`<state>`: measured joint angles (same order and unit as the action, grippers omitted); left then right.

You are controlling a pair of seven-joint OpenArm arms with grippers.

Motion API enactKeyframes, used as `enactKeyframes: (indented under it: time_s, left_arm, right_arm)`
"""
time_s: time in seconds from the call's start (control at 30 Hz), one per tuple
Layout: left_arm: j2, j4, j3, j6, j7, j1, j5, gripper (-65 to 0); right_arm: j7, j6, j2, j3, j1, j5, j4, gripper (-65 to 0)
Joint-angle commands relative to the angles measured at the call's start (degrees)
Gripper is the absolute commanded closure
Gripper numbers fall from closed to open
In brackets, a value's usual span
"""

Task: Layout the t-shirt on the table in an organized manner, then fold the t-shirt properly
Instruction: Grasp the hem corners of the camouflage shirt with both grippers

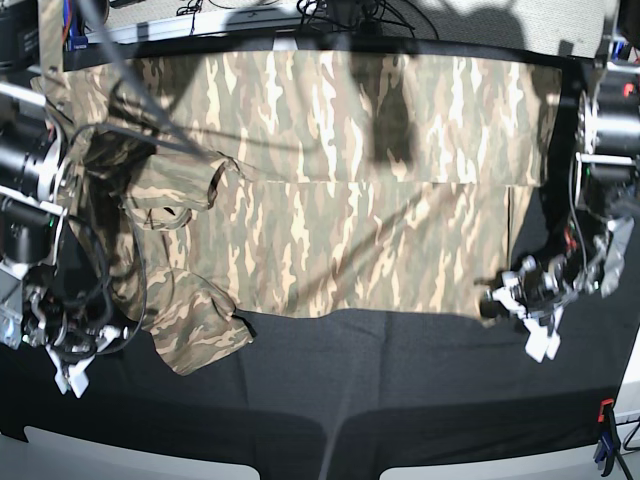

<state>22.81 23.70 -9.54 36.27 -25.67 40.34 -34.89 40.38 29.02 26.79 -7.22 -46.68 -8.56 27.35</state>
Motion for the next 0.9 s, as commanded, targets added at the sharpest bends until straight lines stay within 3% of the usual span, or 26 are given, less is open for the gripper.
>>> enactKeyframes:
  time_s: [0.0,0.3,0.4,0.5,0.57,0.77,0.87]
  left_arm:
    - [0.92,0.83,0.2,0.57,1.64,3.04,-1.09,0.0]
    - [1.44,0.81,0.2,-1.09,0.22,5.35,-1.09,0.0]
    - [1.49,0.81,0.17,-1.09,-0.37,5.33,-1.11,0.0]
    - [1.49,0.81,0.2,-1.09,-0.44,5.35,-1.11,0.0]
    - [1.49,0.81,0.2,-1.09,-0.44,5.35,-1.11,0.0]
    - [1.49,0.81,0.2,-1.09,-0.42,5.38,-1.14,0.0]
    - [1.49,0.81,0.2,-1.09,-0.42,5.38,-1.14,0.0]
  right_arm:
    - [-0.66,0.57,0.83,-0.09,-2.71,-0.46,0.81,0.0]
    - [2.12,0.61,0.85,-0.09,-1.01,-0.11,0.81,0.0]
    - [1.49,0.59,0.83,-0.09,0.07,4.09,0.81,-0.3]
    - [-1.01,0.57,0.85,-0.09,1.51,9.18,0.81,-23.4]
    - [-1.57,0.55,0.83,-0.09,2.38,11.3,0.81,-33.6]
    - [-1.9,0.48,0.15,-0.09,5.99,10.78,0.81,-35.7]
    - [-0.24,0.5,0.0,-0.09,7.5,6.43,0.81,-35.7]
